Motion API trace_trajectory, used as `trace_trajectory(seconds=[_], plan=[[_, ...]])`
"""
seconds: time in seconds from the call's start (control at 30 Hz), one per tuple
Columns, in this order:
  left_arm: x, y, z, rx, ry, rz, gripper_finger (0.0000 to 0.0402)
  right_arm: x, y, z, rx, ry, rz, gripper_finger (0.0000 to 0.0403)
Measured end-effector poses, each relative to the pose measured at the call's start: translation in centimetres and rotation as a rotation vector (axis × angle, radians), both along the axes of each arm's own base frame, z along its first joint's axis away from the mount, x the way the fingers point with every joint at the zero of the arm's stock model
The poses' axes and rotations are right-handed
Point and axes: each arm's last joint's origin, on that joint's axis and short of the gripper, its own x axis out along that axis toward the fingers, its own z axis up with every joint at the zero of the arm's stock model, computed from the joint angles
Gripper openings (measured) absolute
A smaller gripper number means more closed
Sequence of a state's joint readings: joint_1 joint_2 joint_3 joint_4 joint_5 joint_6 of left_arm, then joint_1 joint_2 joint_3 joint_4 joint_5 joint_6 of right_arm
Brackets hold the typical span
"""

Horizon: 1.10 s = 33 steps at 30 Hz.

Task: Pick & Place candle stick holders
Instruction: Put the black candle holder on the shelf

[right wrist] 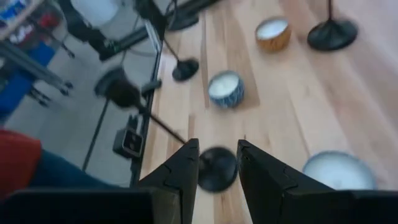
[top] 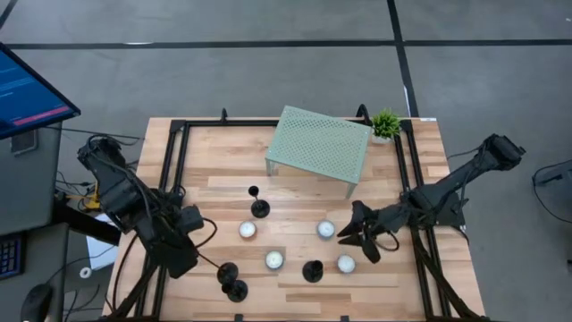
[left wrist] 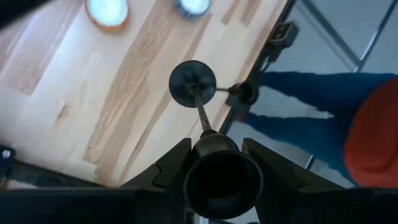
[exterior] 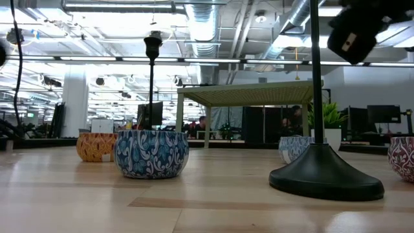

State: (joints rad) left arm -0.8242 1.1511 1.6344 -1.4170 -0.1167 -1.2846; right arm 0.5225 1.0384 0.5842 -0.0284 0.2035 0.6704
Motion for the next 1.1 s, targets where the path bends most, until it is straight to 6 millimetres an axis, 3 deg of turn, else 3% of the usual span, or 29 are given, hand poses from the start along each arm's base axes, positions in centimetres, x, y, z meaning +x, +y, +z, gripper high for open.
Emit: trace_trajectory(seconds=[0.43, 0.67, 0.9, 1.1], plan=[[1.4, 2.2, 1.0, 0.122, -0.123, 0.019, 0.0135, -1.4, -3.8, 4.1, -0.065, -0.264, -0.074, 0.0103], [2.8, 3.3, 1.5, 0.146, -0.212, 0.047, 0.0137, -1.1, -4.9, 5.4, -0.223, -0.383, -0.083, 0.0103], [4.5, 4.2, 2.2, 0.191, -0.341, 0.065, 0.0136, 1.2, -5.8, 7.7, -0.421, -0.413, -0.090, 0.0110], [5.9, 5.0, 2.5, 0.263, -0.403, 0.068, 0.0136, 5.1, -6.1, 9.8, -0.477, -0.347, -0.003, 0.0162]])
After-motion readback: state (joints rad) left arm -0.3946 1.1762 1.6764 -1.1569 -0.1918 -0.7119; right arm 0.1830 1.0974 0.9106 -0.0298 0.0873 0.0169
